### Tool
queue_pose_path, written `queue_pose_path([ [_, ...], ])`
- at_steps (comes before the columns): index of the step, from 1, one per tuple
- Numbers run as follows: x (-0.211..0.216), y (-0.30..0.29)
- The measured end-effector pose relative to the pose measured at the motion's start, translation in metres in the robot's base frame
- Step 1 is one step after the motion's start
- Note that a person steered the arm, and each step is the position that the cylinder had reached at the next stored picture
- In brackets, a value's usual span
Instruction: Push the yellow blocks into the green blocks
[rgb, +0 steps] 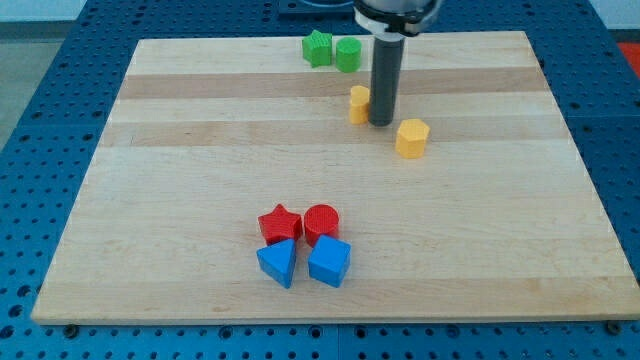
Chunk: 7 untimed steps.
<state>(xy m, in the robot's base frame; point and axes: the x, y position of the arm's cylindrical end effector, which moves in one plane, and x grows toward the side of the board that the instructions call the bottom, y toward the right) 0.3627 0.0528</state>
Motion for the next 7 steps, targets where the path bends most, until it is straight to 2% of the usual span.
queue_pose_path([
  [2,-0.033,-0.029],
  [5,-0.014,-0.083],
  [7,-0.021,-0.102],
])
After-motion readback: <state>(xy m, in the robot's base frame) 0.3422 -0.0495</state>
